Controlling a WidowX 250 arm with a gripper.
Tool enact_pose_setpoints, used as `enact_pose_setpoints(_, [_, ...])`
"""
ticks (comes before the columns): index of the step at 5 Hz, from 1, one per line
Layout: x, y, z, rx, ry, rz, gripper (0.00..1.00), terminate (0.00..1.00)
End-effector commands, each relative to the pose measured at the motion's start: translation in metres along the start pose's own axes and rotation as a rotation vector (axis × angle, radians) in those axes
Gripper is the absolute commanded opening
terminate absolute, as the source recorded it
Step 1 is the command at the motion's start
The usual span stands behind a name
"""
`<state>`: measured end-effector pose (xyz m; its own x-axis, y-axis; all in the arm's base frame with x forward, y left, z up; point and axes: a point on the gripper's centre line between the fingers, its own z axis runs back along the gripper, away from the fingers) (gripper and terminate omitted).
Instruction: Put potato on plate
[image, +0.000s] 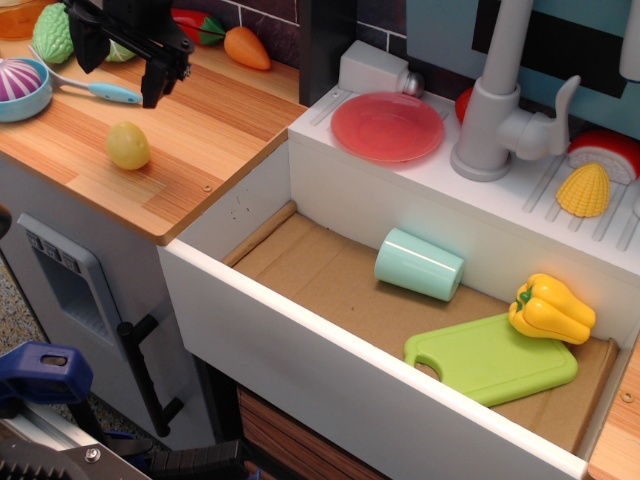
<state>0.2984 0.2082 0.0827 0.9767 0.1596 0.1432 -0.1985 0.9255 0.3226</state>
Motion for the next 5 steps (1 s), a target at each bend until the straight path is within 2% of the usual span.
enact_pose_setpoints(1, [0.011,0.014,-0.003,-0.017,-0.033,0.061,1.00,0.00])
enact_pose_setpoints(5, [-0.004,0.003,-0.036,-0.081,-0.028,0.130,1.00,0.00])
